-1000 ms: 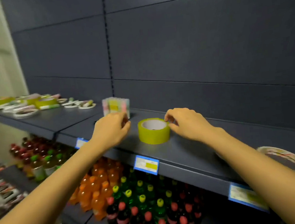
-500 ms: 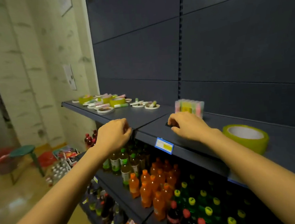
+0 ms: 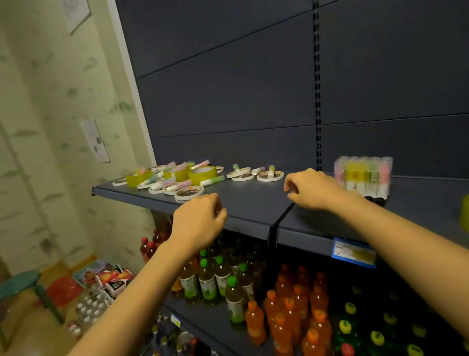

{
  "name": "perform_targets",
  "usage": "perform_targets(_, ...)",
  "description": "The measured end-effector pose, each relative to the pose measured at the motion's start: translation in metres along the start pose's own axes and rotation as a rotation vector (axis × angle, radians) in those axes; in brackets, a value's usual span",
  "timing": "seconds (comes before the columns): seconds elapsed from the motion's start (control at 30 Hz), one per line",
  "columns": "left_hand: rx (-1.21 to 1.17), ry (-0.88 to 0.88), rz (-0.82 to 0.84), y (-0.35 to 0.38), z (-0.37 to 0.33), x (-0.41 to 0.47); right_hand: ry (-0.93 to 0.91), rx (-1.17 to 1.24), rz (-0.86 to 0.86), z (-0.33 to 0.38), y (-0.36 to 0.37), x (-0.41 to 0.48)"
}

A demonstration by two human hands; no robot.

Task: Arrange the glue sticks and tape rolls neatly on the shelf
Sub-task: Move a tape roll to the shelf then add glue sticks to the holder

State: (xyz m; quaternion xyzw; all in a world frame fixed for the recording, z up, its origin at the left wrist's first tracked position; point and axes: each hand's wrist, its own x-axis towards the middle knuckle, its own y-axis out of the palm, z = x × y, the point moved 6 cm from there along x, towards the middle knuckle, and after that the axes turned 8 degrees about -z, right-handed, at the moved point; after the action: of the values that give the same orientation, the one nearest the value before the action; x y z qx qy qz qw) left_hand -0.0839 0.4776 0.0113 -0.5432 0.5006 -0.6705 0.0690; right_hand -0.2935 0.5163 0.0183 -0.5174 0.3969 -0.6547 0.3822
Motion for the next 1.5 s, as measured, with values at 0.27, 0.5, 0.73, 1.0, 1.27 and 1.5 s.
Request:
perform_targets(0.27,-0.043,0.032,0.037,0.046,0.028,0.062,0.124,-0.022,-0.014,-0.008,0.027,0.072)
perform_targets(0.5,-0.008,0.09,0.065,0.097,0.045,0.135,0.23,-0.003,-0.049,-0.023,0.059,0.167)
perform_targets(0.73,0.033,0.195,0.056,0.148,0.055,0.193,0.382,-0.067,-0.012,-0.045,0.108,0.243)
perform_targets(1.0,-0.029,0.299,0.056,0.192,0.057,0.246,0.513,-0.064,0.024,-0.063,0.142,0.278)
perform_targets(1.27,-0.004,0.353,0.123,0.25,0.028,0.303,0.487,-0.048,-0.177,-0.067,0.09,0.262)
perform_targets(1.5,0.048,0.303,0.36,0.309,0.013,0.324,0.57,-0.083,-0.284,-0.058,0.061,0.221)
